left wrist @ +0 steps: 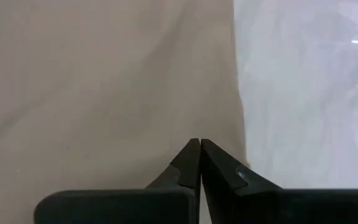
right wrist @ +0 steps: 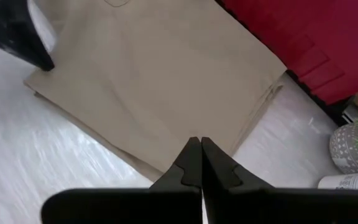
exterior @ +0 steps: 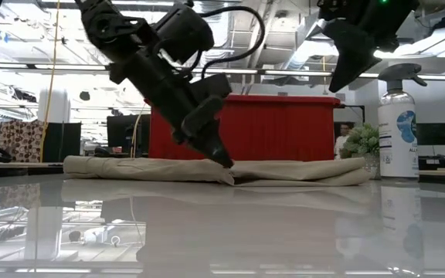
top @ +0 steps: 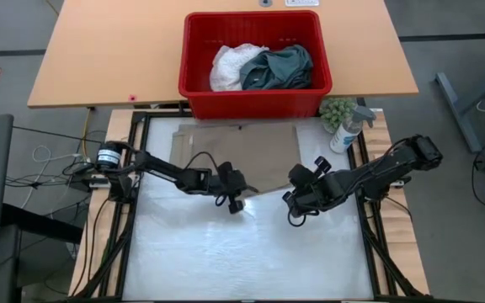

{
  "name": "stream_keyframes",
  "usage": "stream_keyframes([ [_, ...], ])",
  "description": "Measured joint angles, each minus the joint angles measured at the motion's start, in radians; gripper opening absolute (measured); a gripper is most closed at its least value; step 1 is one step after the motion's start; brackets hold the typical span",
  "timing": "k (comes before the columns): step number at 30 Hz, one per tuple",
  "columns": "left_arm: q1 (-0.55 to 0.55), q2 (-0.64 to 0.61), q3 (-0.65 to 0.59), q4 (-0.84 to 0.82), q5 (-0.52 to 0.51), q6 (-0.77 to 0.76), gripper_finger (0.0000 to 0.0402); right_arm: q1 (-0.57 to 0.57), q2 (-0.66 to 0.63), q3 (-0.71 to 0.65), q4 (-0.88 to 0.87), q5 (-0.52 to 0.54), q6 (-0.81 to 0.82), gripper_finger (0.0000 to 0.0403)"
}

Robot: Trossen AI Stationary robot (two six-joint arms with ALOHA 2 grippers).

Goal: Fold Laundry from Bin
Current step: Fold the brown short pants in the red bin

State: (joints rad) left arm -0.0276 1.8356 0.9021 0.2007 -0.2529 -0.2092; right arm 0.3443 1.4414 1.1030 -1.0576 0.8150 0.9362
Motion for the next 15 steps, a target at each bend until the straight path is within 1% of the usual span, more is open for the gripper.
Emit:
stream_keyframes([
  [2,-0.010,0.000,-0.022,0.016,-0.026,-0.030,0.0000,0.002,0.000,0.000,0.004,0.000,-0.001,0.0021],
  [10,-0.057,0.000,-0.071,0.054,-0.064,-0.156,0.0000,0.016,0.000,0.000,0.020,-0.001,-0.002,0.0021],
  [15,-0.128,0.000,-0.071,0.071,-0.076,-0.236,0.0000,0.026,0.001,0.000,0.026,-0.001,-0.001,0.0021],
])
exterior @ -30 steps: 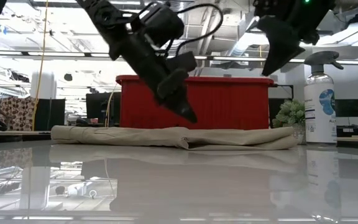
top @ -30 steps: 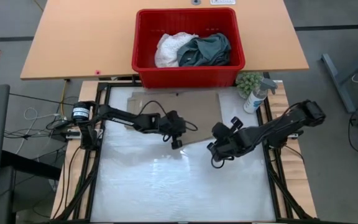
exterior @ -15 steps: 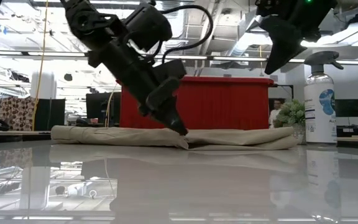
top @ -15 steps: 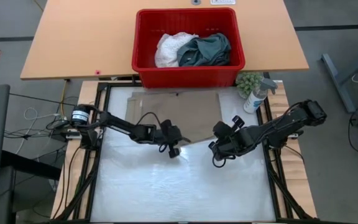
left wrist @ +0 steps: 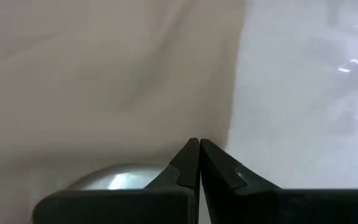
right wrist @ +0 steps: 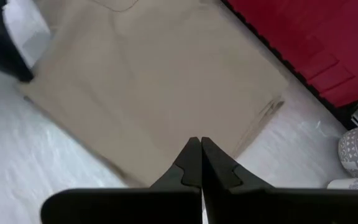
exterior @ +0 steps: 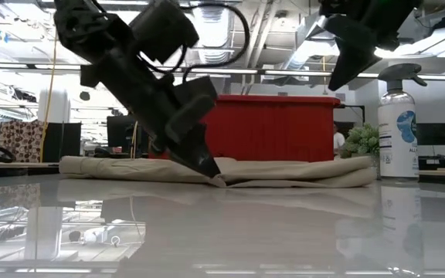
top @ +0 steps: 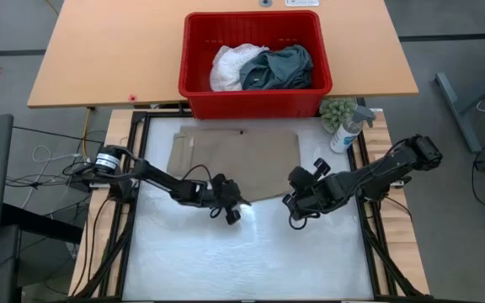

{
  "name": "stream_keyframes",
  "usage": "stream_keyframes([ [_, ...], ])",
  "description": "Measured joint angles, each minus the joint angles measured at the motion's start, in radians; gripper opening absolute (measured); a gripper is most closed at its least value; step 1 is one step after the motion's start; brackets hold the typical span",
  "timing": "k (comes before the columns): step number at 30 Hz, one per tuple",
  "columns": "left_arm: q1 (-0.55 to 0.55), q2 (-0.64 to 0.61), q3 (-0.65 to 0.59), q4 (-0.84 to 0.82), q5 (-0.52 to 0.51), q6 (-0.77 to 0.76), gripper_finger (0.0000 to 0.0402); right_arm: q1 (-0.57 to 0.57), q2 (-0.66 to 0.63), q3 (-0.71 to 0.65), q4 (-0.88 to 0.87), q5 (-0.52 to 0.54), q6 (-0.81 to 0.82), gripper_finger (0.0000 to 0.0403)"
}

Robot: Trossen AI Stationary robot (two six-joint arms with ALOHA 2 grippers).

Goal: Fold Laundry from Bin
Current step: Fold the brown short pants in the red bin

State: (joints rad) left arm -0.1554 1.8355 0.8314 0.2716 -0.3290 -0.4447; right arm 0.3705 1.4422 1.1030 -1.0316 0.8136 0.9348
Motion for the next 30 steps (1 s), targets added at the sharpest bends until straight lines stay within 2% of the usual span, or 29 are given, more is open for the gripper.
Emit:
stream_keyframes([
  [4,-0.066,0.024,0.007,0.052,-0.019,-0.088,0.0000,0.012,0.000,0.000,0.001,0.000,0.014,0.0022],
  [9,-0.158,0.078,0.050,0.129,0.020,-0.166,0.0000,0.042,0.000,0.000,0.020,0.000,0.060,0.0022],
  [16,-0.205,0.044,0.200,0.123,0.012,-0.011,0.0000,0.114,0.000,0.000,0.023,-0.002,0.150,0.0022],
  [20,-0.181,-0.004,0.280,0.030,0.008,0.080,0.0000,0.141,0.000,0.000,0.013,0.006,0.210,0.0022],
  [22,-0.159,-0.030,0.313,-0.041,-0.034,0.126,0.0000,0.156,0.000,-0.008,0.019,0.033,0.253,0.0021],
  [25,-0.101,-0.091,0.315,-0.138,-0.105,0.117,0.0000,0.181,0.000,-0.041,0.024,0.070,0.364,0.0019],
  [28,-0.016,-0.151,0.234,-0.082,-0.046,0.054,0.0000,0.222,0.002,-0.083,0.042,0.128,0.510,0.0019],
  [30,0.031,-0.196,0.144,0.077,-0.016,0.009,0.0000,0.252,0.003,-0.117,0.052,0.176,0.617,0.0019],
])
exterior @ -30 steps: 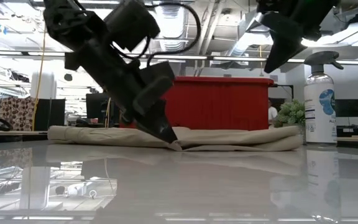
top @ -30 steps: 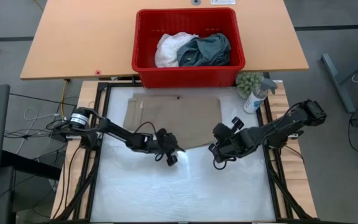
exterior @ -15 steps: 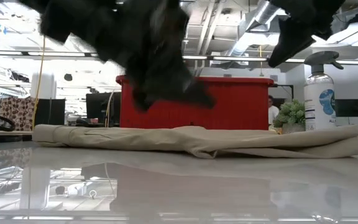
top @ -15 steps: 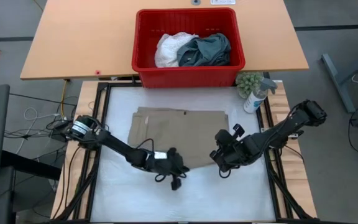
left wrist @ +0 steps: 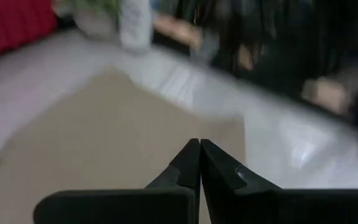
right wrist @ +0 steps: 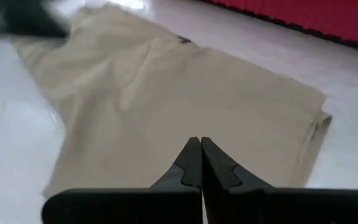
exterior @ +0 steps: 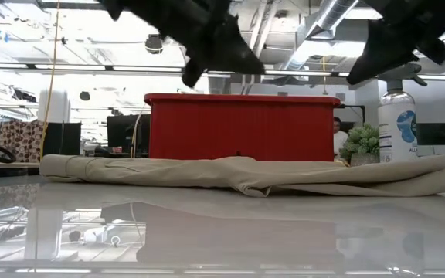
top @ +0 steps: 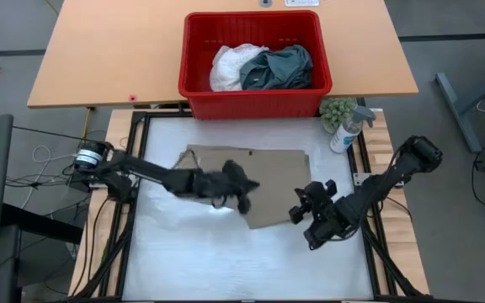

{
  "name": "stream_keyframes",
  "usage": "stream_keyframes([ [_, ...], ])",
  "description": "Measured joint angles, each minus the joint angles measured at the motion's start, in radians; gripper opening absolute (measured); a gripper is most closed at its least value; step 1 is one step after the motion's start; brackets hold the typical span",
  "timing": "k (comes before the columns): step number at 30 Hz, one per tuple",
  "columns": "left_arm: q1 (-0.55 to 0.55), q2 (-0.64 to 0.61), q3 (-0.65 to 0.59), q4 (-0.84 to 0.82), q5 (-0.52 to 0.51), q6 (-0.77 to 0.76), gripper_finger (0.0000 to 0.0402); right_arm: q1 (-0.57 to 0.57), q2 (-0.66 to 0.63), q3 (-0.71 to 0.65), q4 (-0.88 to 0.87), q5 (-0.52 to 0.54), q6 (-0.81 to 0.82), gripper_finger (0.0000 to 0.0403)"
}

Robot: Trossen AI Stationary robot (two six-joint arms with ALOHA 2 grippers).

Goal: Fold Laundry from Bin
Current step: Fold the brown short pants in the red bin

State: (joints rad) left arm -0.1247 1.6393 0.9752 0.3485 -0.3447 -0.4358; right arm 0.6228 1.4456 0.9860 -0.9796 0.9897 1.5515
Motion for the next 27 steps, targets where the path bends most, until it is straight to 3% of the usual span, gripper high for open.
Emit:
stream_keyframes([
  [4,0.033,-0.089,-0.247,0.325,-0.064,-0.112,0.0000,0.042,0.000,-0.049,0.027,0.055,0.155,0.0018],
  [9,-0.009,-0.093,-0.439,0.420,-0.218,-0.226,0.0000,0.001,0.014,-0.079,0.179,0.037,0.064,0.0017],
  [15,-0.024,-0.083,-0.471,0.380,-0.355,-0.242,0.0000,-0.126,0.092,-0.079,0.495,-0.020,-0.235,0.0017],
  [19,-0.020,-0.097,-0.473,0.260,-0.439,-0.369,0.0000,-0.211,0.162,-0.079,0.724,-0.077,-0.419,0.0017],
  [23,-0.019,-0.182,-0.473,0.233,-0.464,-0.325,0.0000,-0.293,0.240,-0.075,0.989,-0.212,-0.658,0.0017],
  [27,-0.006,-0.324,-0.472,0.218,-0.475,-0.219,0.0000,-0.355,0.308,-0.028,1.045,-0.237,-0.731,0.0017],
])
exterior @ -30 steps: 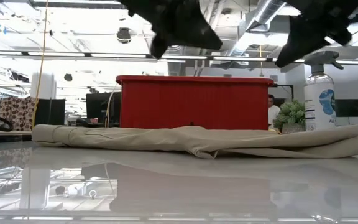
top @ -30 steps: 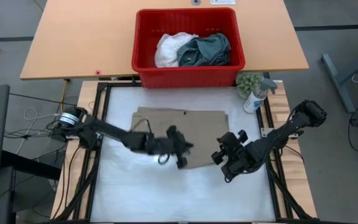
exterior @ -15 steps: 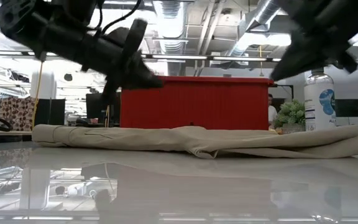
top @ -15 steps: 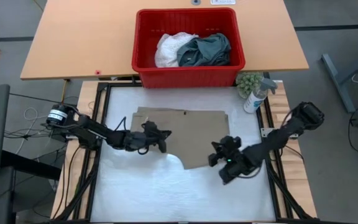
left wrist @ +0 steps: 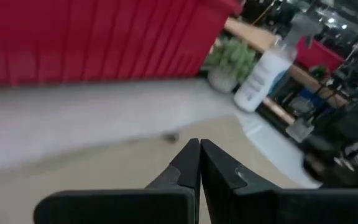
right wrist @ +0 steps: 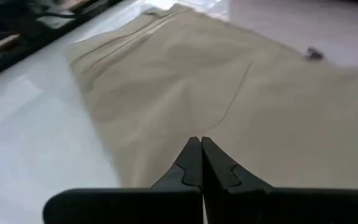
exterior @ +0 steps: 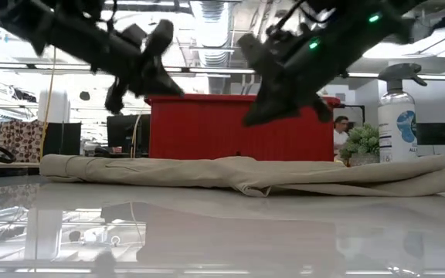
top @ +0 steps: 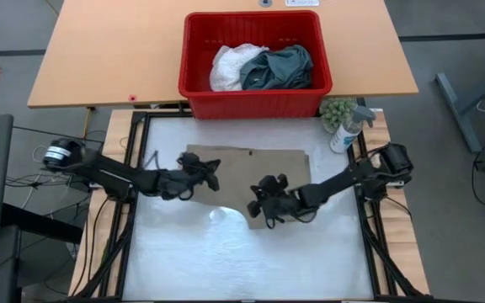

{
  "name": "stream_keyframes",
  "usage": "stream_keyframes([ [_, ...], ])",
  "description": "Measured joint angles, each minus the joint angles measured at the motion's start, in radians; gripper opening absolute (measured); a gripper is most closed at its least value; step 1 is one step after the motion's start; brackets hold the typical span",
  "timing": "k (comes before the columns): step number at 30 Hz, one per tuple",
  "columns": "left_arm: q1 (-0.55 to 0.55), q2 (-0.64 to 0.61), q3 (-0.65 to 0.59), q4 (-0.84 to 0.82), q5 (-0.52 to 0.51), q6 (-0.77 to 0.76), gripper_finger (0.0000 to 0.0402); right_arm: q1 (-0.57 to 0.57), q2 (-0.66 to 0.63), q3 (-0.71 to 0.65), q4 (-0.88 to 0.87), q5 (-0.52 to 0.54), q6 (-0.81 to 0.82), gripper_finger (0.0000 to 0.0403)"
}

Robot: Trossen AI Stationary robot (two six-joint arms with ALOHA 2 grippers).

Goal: Fold Laundry from Bin
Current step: Fold the brown short pants in the red bin

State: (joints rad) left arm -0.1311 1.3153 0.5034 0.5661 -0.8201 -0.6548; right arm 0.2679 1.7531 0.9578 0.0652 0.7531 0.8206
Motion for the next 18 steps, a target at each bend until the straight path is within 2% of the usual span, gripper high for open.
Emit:
stream_keyframes([
  [3,0.006,-0.117,0.000,-0.109,0.009,0.045,0.0000,-0.041,0.042,0.053,0.001,-0.058,-0.097,0.0016],
  [6,0.008,-0.227,0.000,-0.264,0.068,0.050,0.0000,-0.082,0.095,0.124,0.004,-0.136,-0.224,0.0016],
  [9,0.008,-0.302,0.000,-0.400,0.107,0.046,0.0000,-0.118,0.154,0.189,-0.004,-0.154,-0.285,0.0016],
  [15,-0.008,-0.439,-0.001,-0.558,0.095,0.046,0.0000,-0.176,0.242,0.304,-0.005,-0.216,-0.394,0.0016],
  [18,-0.007,-0.513,0.000,-0.669,0.084,0.015,0.0000,-0.194,0.284,0.332,-0.030,-0.235,-0.400,0.0016],
])
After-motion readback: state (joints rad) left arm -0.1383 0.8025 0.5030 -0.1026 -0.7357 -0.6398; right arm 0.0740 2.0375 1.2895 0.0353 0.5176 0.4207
